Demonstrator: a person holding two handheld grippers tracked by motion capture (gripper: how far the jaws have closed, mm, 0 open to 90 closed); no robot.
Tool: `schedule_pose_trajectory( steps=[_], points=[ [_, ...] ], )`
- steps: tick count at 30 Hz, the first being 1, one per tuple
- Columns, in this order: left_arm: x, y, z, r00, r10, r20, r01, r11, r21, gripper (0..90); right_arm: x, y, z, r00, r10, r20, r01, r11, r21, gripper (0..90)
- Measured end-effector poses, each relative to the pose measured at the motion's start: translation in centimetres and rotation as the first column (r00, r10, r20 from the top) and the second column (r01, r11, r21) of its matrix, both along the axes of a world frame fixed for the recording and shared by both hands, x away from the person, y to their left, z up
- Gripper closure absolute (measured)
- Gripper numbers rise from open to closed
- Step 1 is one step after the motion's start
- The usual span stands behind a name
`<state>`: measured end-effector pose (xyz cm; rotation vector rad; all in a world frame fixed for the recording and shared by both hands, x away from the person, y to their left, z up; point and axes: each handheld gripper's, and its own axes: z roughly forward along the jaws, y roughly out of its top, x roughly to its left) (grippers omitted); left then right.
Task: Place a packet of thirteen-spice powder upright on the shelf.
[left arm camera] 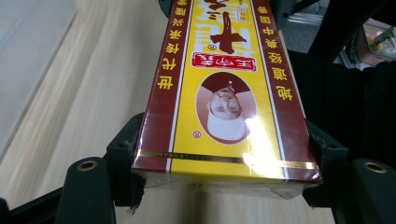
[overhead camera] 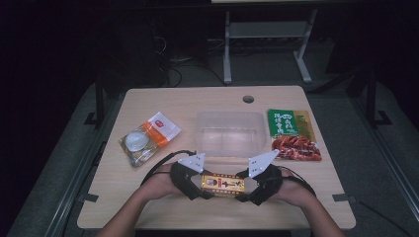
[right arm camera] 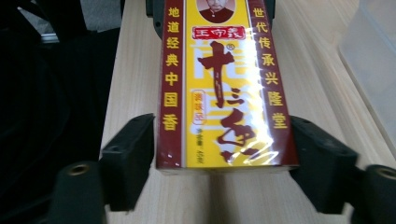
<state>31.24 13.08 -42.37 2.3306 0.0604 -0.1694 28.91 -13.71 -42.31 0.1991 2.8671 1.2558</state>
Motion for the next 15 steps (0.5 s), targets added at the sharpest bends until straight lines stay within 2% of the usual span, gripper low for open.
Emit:
schedule_pose_trajectory(
  steps=[3, 7, 8, 10, 12, 15],
  points=[
    [0.3, 0.1, -0.1, 0.9999, 0.013, -0.007, -0.013, 0.9998, -0.016, 30.9, -0.1, 0.1, 0.0, 0.9998, -0.021, -0.005, 0.021, 1.0, 0.002, 18.7],
    [0.8, 0.3, -0.2, 0.9994, 0.033, -0.008, -0.033, 0.9994, -0.005, 31.0, 0.0, -0.5, 0.1, 0.9977, -0.066, 0.017, 0.066, 0.998, 0.002, 14.1],
    [0.8, 0.3, -0.3, 0.9991, 0.041, -0.01, -0.041, 0.9991, -0.01, 31.0, -0.1, -0.8, 0.2, 0.9953, -0.095, 0.019, 0.095, 0.995, 0.011, 14.0],
    [0.9, 0.5, -0.2, 0.9991, 0.043, -0.004, -0.043, 0.9991, -0.002, 31.0, 0.0, -1.3, 0.2, 0.992, -0.118, 0.045, 0.117, 0.993, 0.015, 13.8],
    [1.1, 0.5, -0.1, 0.9989, 0.048, 0.001, -0.048, 0.9989, 0.001, 31.1, -0.3, -1.9, 0.1, 0.9856, -0.167, 0.026, 0.166, 0.986, 0.034, 13.9],
    [1.4, 0.6, 0.2, 0.9985, 0.054, 0.003, -0.054, 0.9985, -0.001, 31.1, -0.6, -3.0, -0.4, 0.9744, -0.222, 0.031, 0.222, 0.975, 0.019, 14.1]
  ],
)
